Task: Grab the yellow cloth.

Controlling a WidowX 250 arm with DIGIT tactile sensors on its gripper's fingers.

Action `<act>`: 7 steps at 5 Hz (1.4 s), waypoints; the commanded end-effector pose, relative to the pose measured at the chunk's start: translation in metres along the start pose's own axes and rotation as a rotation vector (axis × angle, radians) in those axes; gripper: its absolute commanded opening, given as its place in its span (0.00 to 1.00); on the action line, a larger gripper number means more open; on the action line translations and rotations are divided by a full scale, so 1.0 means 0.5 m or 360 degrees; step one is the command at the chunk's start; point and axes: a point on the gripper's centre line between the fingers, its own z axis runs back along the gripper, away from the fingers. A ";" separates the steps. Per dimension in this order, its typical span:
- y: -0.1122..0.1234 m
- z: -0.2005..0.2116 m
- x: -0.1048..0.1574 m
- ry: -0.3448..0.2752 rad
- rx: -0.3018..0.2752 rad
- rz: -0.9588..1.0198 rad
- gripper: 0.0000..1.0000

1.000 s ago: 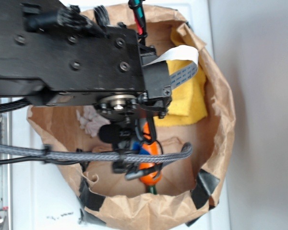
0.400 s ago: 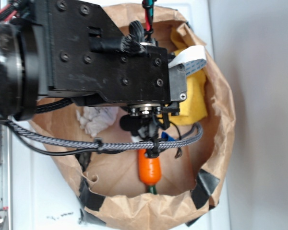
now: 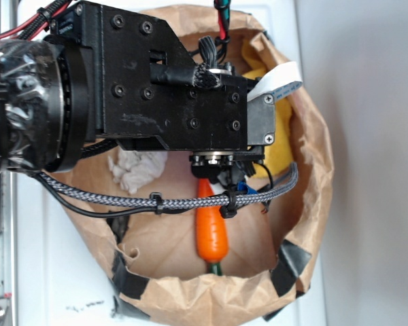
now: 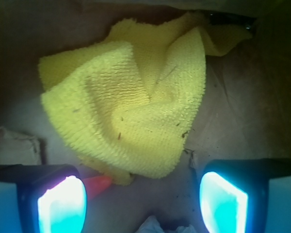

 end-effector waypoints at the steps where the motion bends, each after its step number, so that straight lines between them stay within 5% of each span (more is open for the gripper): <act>1: -0.012 -0.035 0.067 -0.0046 0.0132 0.0048 1.00; 2: -0.049 -0.063 0.106 -0.0026 0.0161 0.0076 0.00; 5: -0.034 -0.011 0.088 -0.0011 0.0110 0.0041 0.00; 7: 0.004 0.166 0.073 0.0016 -0.0035 0.0021 0.00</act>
